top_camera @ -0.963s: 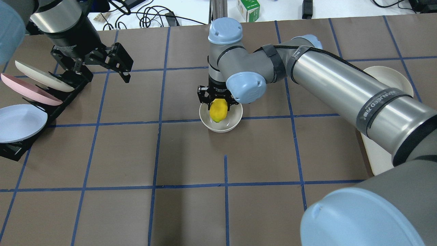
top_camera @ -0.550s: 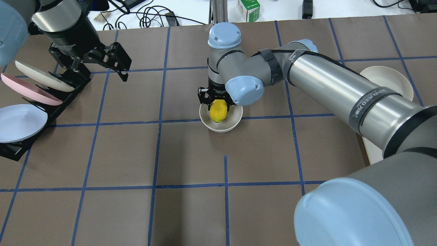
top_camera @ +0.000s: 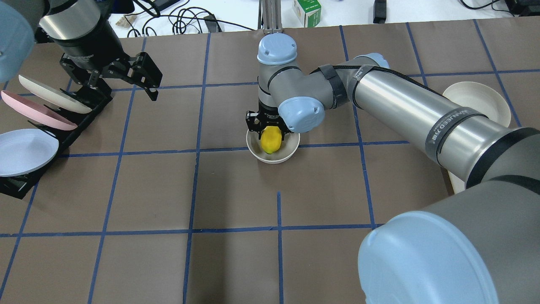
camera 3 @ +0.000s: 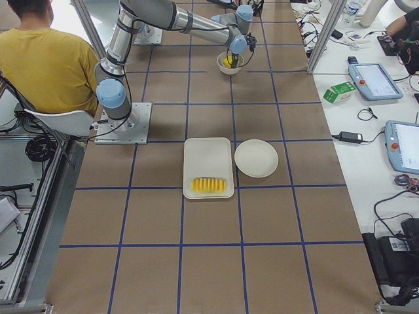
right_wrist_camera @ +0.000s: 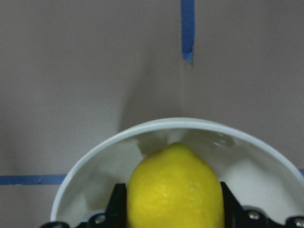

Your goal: Place bowl and put lemon in it

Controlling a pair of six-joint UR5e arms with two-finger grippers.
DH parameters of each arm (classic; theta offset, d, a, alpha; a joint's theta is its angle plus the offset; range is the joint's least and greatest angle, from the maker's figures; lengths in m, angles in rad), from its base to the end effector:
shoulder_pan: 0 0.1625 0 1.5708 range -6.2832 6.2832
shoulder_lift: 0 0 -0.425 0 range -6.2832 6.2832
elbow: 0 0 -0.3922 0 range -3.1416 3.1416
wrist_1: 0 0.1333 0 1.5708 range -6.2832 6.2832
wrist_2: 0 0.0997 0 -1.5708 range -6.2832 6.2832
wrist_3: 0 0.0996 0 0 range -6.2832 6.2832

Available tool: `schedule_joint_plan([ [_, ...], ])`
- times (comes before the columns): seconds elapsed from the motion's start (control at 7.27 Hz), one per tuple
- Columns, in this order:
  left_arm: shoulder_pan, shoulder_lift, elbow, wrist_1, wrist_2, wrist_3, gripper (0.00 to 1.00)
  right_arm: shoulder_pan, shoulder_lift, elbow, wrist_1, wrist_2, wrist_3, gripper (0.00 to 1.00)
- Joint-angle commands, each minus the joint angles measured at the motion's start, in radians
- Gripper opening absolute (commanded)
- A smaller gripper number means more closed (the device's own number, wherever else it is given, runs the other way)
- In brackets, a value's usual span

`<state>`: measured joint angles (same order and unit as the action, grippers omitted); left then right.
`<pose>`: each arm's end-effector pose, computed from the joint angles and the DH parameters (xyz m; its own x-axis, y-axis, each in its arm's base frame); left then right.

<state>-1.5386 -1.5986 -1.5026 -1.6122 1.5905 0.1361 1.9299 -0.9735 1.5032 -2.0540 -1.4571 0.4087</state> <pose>-0.1151 -0.5073 0.5035 -0.9944 0.1037 -0.0194 0.1037 0.9946 0.0037 0.3717 -0.5788 0.2123 -0.9948 0.0558 -0.0855 0.0483 0.9950 0.0877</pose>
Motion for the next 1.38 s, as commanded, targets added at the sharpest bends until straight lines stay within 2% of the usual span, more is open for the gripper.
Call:
schedule_joint_plan([
  [0.0, 0.0, 0.0, -0.001, 0.0, 0.0, 0.002, 1.0, 0.0, -0.004, 0.0, 0.005, -0.002, 0.002, 0.94],
  [0.14, 0.0, 0.0, -0.001, 0.0, -0.001, 0.002, 1.0, 0.0, -0.008, 0.0, 0.003, -0.011, 0.002, 1.0],
  [0.28, 0.0, 0.0, -0.001, 0.0, -0.001, 0.0, 1.0, -0.002, -0.014, 0.0, 0.011, -0.063, 0.002, 1.0],
  [0.41, 0.0, 0.0, -0.001, 0.0, -0.001, 0.0, 1.0, -0.005, -0.031, 0.0, 0.021, -0.068, 0.002, 1.0],
  [0.55, 0.0, 0.0, -0.001, 0.0, -0.001, 0.0, 1.0, -0.022, -0.08, -0.008, 0.064, -0.068, 0.001, 1.0],
  [0.69, 0.0, 0.0, -0.001, -0.001, 0.0, 0.0, 1.0, -0.06, -0.17, -0.012, 0.168, -0.071, -0.013, 1.0],
  [0.96, 0.0, 0.0, -0.001, 0.0, 0.0, 0.0, 1.0, -0.228, -0.342, -0.006, 0.312, -0.071, -0.021, 1.0],
  [1.1, 0.0, 0.0, -0.001, 0.0, 0.002, 0.0, 1.0, -0.311, -0.399, 0.002, 0.346, -0.068, -0.078, 1.0],
  [1.24, 0.0, 0.0, -0.001, 0.0, 0.002, 0.0, 1.0, -0.343, -0.434, 0.003, 0.376, -0.054, -0.216, 1.0],
])
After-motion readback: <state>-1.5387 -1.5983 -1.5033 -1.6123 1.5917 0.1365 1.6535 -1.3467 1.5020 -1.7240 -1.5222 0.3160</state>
